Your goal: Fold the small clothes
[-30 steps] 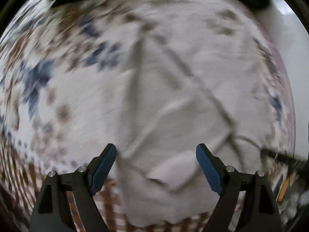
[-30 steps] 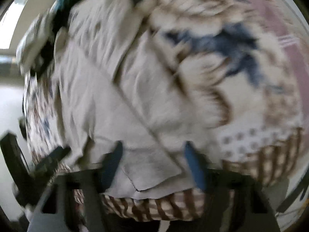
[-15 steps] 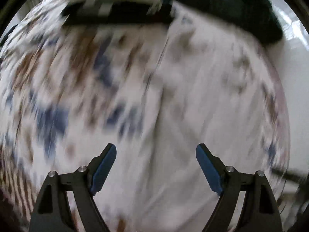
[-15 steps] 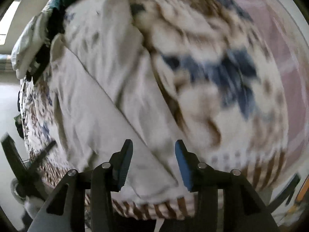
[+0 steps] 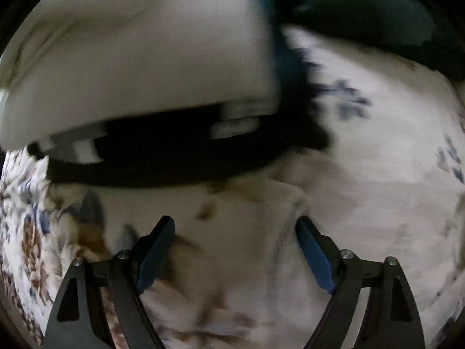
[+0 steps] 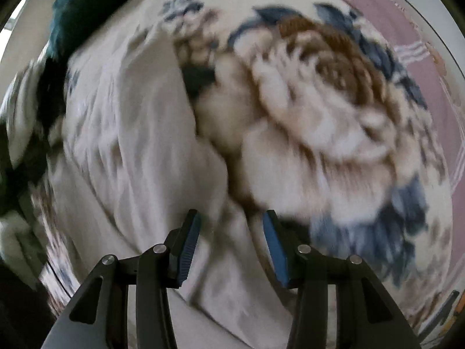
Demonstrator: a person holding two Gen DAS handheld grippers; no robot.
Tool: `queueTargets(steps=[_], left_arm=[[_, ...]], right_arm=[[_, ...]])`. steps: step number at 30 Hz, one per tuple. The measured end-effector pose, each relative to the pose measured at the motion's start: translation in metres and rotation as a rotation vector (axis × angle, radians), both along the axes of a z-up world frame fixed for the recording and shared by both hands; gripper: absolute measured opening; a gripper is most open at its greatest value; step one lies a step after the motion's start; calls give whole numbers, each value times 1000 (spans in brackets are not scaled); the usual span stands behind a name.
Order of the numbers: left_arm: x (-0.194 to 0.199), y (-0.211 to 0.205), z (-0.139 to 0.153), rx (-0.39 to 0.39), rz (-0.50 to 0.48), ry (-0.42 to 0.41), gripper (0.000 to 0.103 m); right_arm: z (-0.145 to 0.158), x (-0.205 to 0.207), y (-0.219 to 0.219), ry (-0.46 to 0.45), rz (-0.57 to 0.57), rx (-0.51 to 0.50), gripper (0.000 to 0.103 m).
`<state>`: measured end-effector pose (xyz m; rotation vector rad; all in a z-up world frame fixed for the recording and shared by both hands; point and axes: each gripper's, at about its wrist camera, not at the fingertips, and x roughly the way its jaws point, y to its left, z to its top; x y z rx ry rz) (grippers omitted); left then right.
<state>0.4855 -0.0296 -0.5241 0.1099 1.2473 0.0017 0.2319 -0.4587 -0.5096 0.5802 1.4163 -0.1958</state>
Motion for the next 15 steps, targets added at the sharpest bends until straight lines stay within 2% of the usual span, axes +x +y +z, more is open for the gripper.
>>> queueTargets(steps=[1, 6, 9, 10, 12, 15], left_arm=[[0, 10, 0, -16, 16, 3, 86], [-8, 29, 5, 6, 37, -11, 86], [-7, 35, 10, -24, 54, -29, 86], [-7, 37, 13, -34, 56, -32, 86], [-5, 40, 14, -55, 53, -40, 86], [-13, 47, 19, -86, 50, -46, 86]], right_arm=[[5, 4, -6, -8, -8, -3, 48], [41, 33, -27, -98, -28, -3, 48], [48, 62, -21, -136, -20, 16, 48], [45, 79, -9, -145, -10, 10, 48], [34, 106, 5, -150, 17, -7, 37], [-9, 136, 23, -31, 94, 50, 35]])
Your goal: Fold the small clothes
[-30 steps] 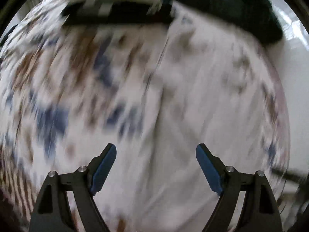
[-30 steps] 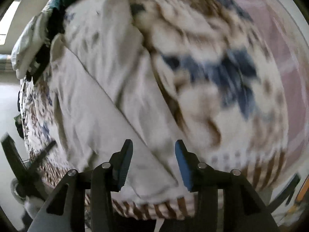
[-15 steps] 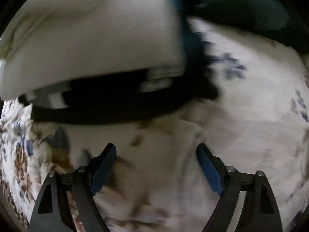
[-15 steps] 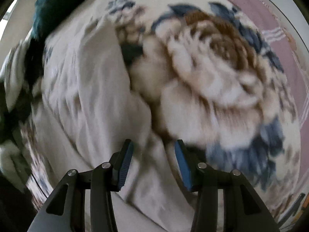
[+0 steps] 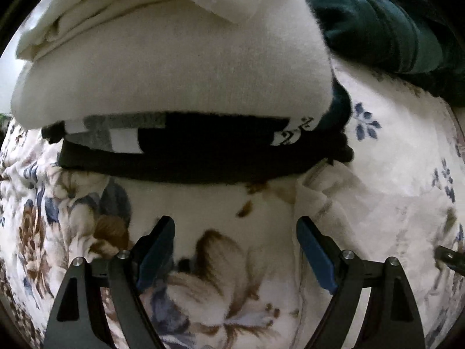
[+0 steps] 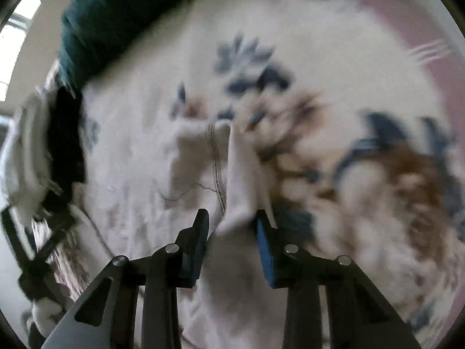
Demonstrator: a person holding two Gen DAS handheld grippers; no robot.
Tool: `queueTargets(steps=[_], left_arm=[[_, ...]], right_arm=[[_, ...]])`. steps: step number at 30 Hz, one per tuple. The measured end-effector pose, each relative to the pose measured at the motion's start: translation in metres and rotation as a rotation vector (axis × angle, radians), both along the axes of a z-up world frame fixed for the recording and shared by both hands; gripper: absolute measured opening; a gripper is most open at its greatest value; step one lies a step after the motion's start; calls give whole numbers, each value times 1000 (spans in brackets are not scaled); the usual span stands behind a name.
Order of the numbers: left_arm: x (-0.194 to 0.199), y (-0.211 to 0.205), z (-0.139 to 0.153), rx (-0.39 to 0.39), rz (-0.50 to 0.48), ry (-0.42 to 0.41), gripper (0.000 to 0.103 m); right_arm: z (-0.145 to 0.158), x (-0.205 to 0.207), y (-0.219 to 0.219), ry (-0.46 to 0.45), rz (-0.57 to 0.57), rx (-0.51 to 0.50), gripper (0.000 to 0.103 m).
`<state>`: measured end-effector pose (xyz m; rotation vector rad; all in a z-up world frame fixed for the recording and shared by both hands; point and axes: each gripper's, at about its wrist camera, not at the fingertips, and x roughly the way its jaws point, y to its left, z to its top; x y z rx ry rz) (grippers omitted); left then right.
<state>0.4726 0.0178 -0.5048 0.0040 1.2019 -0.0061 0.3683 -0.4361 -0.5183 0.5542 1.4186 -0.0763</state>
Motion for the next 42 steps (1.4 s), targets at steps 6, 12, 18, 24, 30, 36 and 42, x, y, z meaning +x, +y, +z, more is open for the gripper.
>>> queueTargets(steps=[6, 12, 18, 24, 30, 36, 42], left_arm=[[-89, 17, 53, -144, -16, -30, 86], [-200, 5, 47, -182, 7, 200, 86], [-300, -4, -4, -267, 118, 482, 86], [-335, -11, -24, -251, 125, 490, 86], [-361, -2, -16, -325, 107, 440, 70], [-386, 6, 15, -396, 31, 382, 4], [-383, 39, 42, -557, 154, 375, 4]], right_arm=[[47, -34, -12, -47, 24, 104, 63], [91, -157, -28, 36, 62, 171, 66], [67, -281, -48, 235, 30, 143, 66], [10, -347, -53, 349, -11, 121, 66], [-8, -373, -44, 309, -78, 222, 61], [12, -375, -38, 213, -103, 235, 7], [46, -373, -35, 178, -108, 232, 6]])
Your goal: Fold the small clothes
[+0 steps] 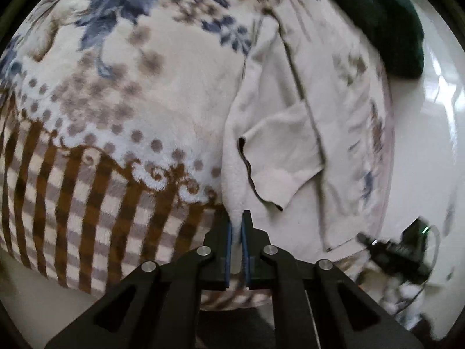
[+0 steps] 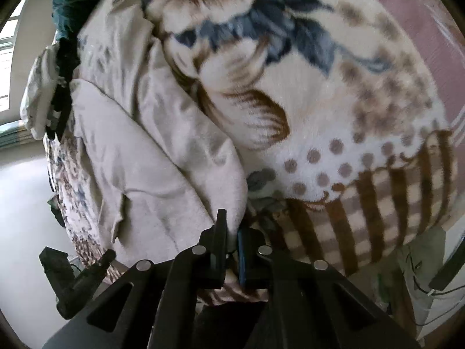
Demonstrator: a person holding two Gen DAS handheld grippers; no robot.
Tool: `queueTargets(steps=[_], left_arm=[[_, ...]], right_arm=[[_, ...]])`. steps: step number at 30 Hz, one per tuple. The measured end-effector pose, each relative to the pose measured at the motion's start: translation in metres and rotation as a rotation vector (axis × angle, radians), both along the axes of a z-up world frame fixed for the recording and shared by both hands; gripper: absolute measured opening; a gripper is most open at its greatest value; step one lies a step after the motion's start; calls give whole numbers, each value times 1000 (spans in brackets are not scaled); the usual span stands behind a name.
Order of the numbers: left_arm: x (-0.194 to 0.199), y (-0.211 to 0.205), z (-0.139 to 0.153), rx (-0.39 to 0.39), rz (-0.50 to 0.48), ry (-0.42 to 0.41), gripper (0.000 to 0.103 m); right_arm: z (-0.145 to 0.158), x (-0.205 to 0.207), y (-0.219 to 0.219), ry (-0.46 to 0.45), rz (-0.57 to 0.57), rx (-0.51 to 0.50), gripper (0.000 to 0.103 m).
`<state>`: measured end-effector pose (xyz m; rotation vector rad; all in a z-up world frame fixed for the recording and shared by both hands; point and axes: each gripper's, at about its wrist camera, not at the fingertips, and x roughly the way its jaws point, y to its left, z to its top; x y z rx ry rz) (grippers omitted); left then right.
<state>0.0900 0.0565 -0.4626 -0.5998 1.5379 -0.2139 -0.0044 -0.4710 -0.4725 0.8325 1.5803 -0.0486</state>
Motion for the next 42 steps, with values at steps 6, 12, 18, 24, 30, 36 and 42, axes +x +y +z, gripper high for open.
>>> queueTargets(steps=[6, 12, 18, 24, 30, 36, 42], left_arm=[[49, 33, 20, -145, 167, -27, 4], [155, 27, -8, -239, 275, -94, 6], [210, 36, -31, -248, 334, -119, 41], [200, 26, -22, -94, 181, -191, 60], [223, -21, -44, 57, -15, -187, 60], [226, -42, -31, 141, -75, -360, 3], [222, -15, -38, 130, 29, -317, 3]], right_arm=[[36, 32, -2, -69, 19, 29, 6], [50, 122, -13, -187, 0, 3, 6], [16, 215, -22, -151, -16, -8, 30], [35, 205, -20, -262, 15, -52, 48], [-5, 210, -15, -176, 61, -112, 48], [-40, 222, -20, -111, -67, -33, 15], [-9, 219, -9, -240, -84, -45, 6]])
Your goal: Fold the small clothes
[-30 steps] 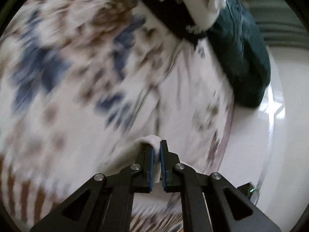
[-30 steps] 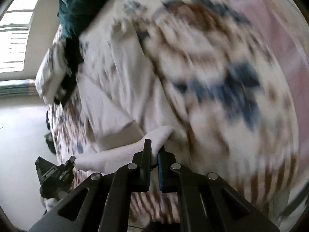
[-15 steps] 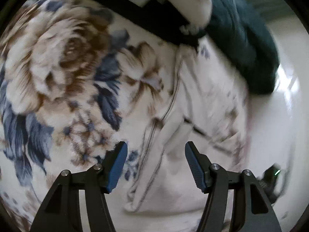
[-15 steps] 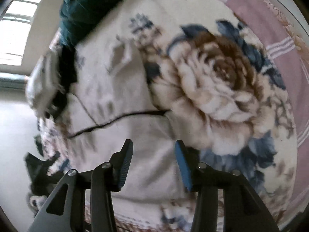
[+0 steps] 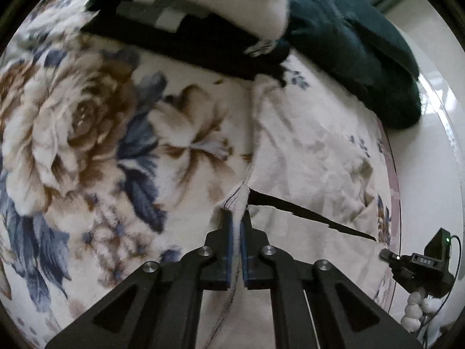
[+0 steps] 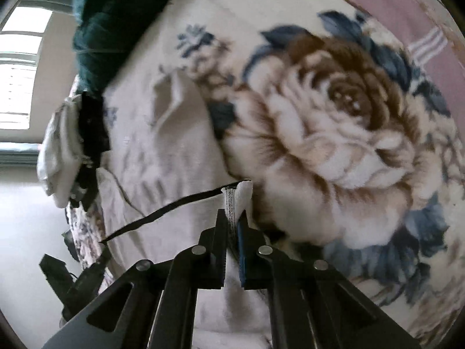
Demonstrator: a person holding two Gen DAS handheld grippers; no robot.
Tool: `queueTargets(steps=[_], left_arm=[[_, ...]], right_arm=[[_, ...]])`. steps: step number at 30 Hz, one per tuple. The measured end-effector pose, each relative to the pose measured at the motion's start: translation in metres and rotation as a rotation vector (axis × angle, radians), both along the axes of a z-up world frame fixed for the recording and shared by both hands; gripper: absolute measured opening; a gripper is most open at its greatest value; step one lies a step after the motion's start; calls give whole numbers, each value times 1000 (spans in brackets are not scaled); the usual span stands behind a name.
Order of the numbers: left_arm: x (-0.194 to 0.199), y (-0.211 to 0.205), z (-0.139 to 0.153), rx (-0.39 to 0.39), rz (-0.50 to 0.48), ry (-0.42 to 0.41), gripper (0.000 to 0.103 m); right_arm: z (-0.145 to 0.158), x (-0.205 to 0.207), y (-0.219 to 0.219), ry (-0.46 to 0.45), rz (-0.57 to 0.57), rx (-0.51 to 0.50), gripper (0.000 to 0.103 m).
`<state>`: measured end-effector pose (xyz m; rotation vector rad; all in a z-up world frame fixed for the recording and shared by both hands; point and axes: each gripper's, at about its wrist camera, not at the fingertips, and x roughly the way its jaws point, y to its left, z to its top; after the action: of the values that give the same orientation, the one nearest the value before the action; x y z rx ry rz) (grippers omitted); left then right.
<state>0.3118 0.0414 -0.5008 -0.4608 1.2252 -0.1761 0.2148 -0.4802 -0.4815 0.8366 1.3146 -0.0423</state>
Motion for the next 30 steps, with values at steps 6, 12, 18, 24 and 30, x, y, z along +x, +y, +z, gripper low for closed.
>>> queueTargets(steps=[6, 12, 18, 24, 30], left_arm=[[21, -5, -19, -36, -13, 99, 6], [69, -8, 27, -58, -26, -37, 66], [160, -53, -5, 68, -154, 2, 66], [194, -75, -32, 167, -225, 33, 63], [185, -89, -14, 186, -293, -89, 7]], right_arm=[[-17, 20, -2, 84, 41, -102, 6], [0, 53, -13, 56, 123, -93, 48], [8, 132, -20, -38, 105, -96, 49], [-17, 213, 10, 0, 219, -99, 49], [-27, 232, 42, 41, 335, -185, 11]])
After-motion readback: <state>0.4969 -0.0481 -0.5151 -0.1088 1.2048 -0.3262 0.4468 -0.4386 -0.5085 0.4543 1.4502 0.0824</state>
